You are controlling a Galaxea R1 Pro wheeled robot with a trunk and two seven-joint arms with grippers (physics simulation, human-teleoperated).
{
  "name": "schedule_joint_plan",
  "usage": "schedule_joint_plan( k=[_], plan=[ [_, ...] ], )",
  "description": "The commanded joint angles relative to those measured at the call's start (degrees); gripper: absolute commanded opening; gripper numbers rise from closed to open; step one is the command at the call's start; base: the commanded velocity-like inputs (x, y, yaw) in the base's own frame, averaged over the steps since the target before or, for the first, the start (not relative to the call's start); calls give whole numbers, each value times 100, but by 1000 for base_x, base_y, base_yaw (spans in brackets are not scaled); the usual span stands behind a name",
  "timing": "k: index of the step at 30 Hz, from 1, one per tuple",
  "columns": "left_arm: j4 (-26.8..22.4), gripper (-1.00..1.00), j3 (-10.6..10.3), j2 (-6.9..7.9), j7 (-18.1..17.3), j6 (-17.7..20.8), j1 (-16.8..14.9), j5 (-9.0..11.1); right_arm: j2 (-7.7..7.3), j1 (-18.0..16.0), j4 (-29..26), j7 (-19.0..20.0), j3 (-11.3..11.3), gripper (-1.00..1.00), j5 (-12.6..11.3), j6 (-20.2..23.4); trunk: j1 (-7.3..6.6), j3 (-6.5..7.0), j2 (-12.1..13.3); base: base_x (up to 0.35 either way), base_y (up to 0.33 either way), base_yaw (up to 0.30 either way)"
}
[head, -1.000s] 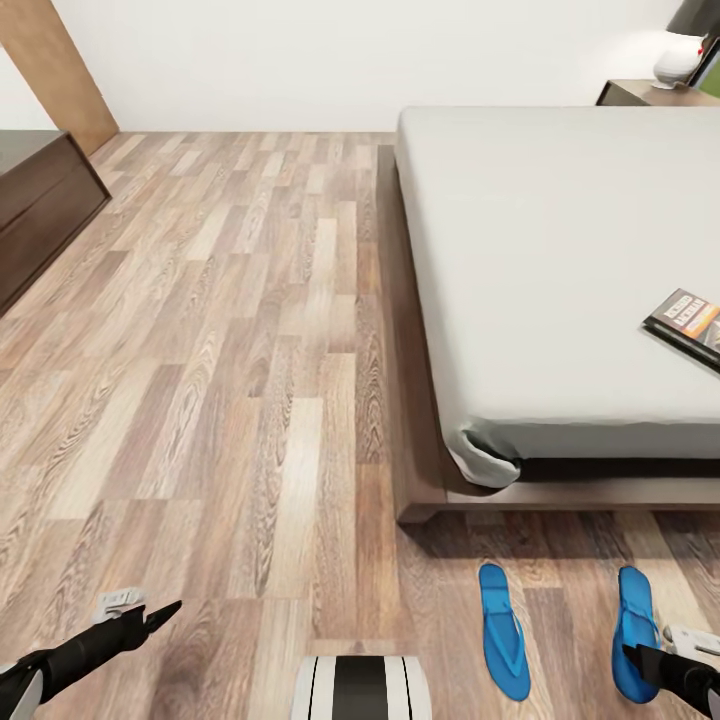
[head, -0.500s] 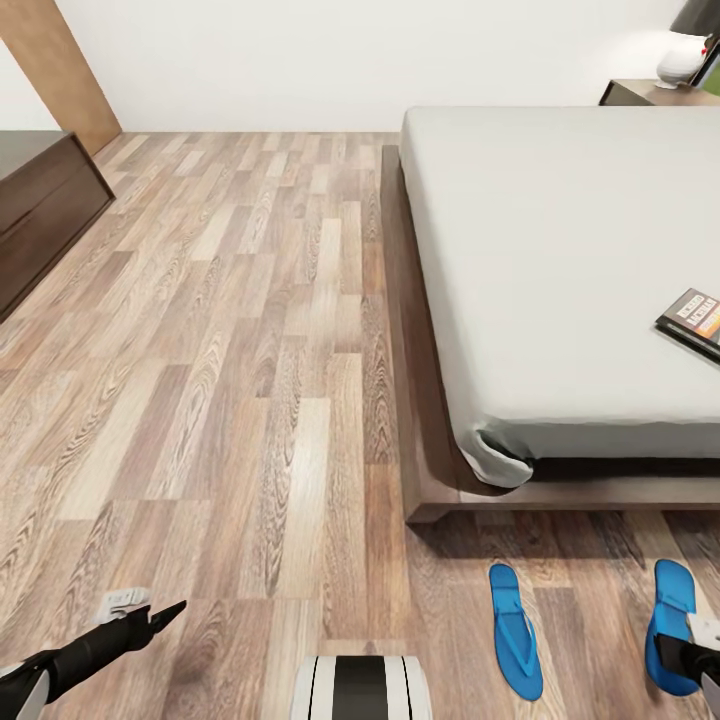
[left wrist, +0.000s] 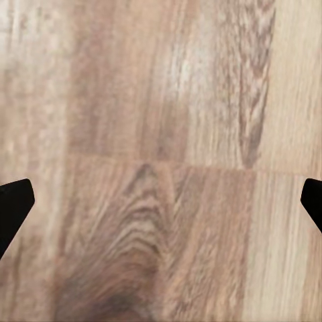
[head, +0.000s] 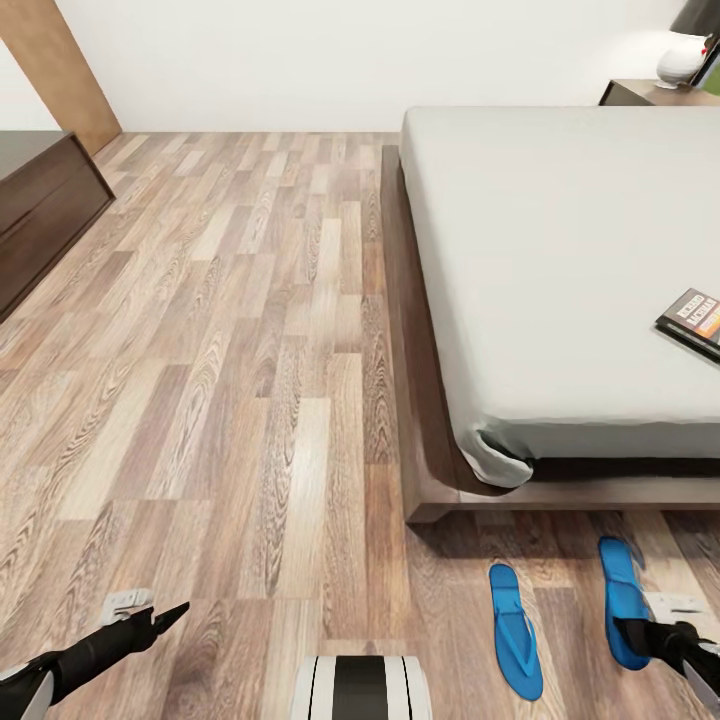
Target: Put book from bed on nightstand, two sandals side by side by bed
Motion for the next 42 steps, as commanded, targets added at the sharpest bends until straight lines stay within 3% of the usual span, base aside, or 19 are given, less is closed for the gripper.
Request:
schedule_joint_plan(
  k=[1,8,12,15,18,36,42],
  plan=[
    [-6,100,44,-16,-41,59,-4,-26,13,-4,5,79,-40,-100,91,-13,-1,-3,-1,0,0,0],
    [-6,100,44,-68,-35,59,-4,-26,101,-4,25,151,-35,-100,316,-13,-1,-3,-1,0,0,0],
    [-6,100,44,-74,-30,59,-4,-26,142,-4,59,125,-33,-100,714,-4,-1,-3,-1,0,0,0],
    [-6,100,44,-75,-28,59,-5,-26,481,-4,75,78,-40,-100,1043,115,-1,-3,-1,0,0,0],
    [-6,100,44,-75,-28,59,-5,-26,636,-4,79,66,-42,-100,1160,162,-1,-3,-1,0,0,0],
    [-6,100,48,-75,-19,59,-5,-26,660,-4,71,55,-68,-100,1182,176,-1,-3,-1,0,0,0],
    [-6,100,44,-75,-21,59,-5,-26,660,-4,71,55,-68,-100,1182,175,14,-136,-9,0,0,0]
  ],
)
